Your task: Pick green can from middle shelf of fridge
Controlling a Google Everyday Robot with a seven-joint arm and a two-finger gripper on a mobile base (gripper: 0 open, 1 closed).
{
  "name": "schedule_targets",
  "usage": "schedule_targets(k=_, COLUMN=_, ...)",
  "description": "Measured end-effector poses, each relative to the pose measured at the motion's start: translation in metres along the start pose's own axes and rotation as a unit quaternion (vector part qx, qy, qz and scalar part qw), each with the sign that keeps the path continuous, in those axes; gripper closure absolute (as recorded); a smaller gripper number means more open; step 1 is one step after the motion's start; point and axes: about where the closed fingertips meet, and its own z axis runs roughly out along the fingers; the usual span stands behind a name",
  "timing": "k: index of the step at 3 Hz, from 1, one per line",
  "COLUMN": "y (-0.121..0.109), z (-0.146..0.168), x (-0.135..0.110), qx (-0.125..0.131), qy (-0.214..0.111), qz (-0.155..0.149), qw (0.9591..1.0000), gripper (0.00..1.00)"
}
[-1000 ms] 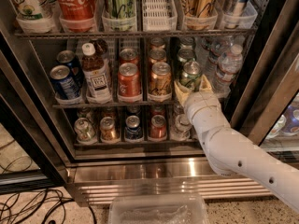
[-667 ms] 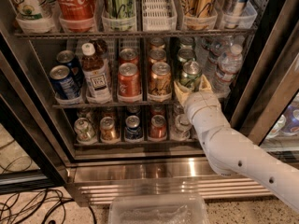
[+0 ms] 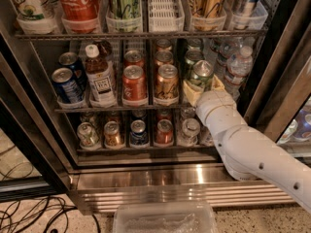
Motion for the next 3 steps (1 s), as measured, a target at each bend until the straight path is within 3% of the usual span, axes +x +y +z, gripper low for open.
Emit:
schedule_targets(k=1, y=-0.006, z=-0.009, x=-0.026, qx=-0.017, qy=-0.009, qz=0.015, qw=0.9997, gripper=1.0)
schedule_targets(k=3, y=-0.011, z=-0.03, x=-0.035, qx=-0.054, qy=0.014, qz=0.021, qw=0.9982, gripper=1.0)
